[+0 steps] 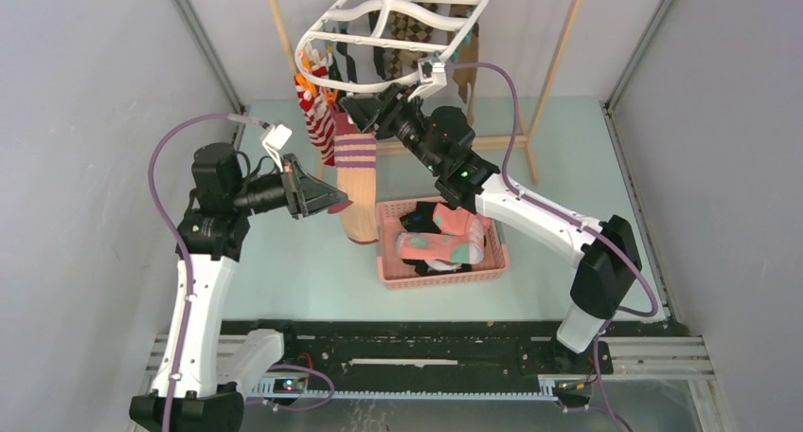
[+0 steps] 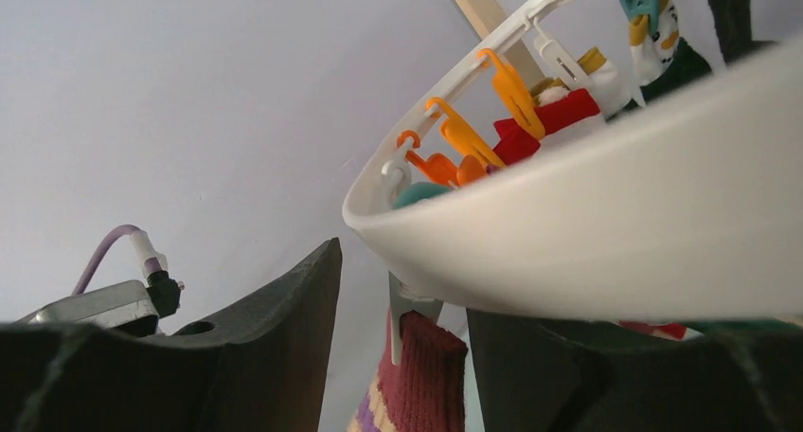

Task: Remove the socks clipped to the hanger
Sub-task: Remove the sock from the hanger.

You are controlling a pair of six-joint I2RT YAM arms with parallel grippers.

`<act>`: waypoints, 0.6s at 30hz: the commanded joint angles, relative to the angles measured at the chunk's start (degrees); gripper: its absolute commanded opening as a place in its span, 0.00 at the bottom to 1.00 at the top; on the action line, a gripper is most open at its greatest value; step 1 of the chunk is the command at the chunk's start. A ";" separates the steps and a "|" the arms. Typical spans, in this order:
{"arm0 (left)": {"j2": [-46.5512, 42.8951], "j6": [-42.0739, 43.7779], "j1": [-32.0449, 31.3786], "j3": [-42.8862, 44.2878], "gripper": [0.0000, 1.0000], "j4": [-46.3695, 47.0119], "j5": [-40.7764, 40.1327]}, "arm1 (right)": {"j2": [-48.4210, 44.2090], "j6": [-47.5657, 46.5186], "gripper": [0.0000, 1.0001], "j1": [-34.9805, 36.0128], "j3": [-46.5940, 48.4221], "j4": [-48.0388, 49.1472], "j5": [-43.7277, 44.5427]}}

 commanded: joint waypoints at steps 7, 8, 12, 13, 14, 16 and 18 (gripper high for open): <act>-1.21 0.39 -0.41 -0.25 0.00 -0.42 -0.24 | 0.97 3.22 0.61 -0.42 2.58 1.09 -1.77; -1.23 0.39 -0.42 -0.18 0.00 -0.41 -0.19 | 0.80 3.24 0.65 -0.25 2.19 0.67 -1.14; -1.60 0.42 -0.43 -0.15 0.00 -0.40 -0.16 | -1.66 1.62 0.77 1.66 -2.95 2.90 3.33; -1.65 0.57 -0.43 -0.24 0.00 -0.40 -0.19 | -2.45 0.64 0.78 2.29 -4.52 4.29 4.62; -1.74 0.74 -0.44 -0.29 0.00 -0.47 -0.30 | -3.25 -0.51 0.79 3.08 -6.00 5.48 5.88; -1.77 1.15 -0.40 -0.39 0.00 -0.70 -0.49 | -4.70 -3.37 0.79 4.45 -8.04 8.12 8.70; -1.71 1.45 -0.44 -0.39 0.00 -1.03 -0.54 | -4.89 -4.45 0.79 5.14 -8.42 9.90 9.93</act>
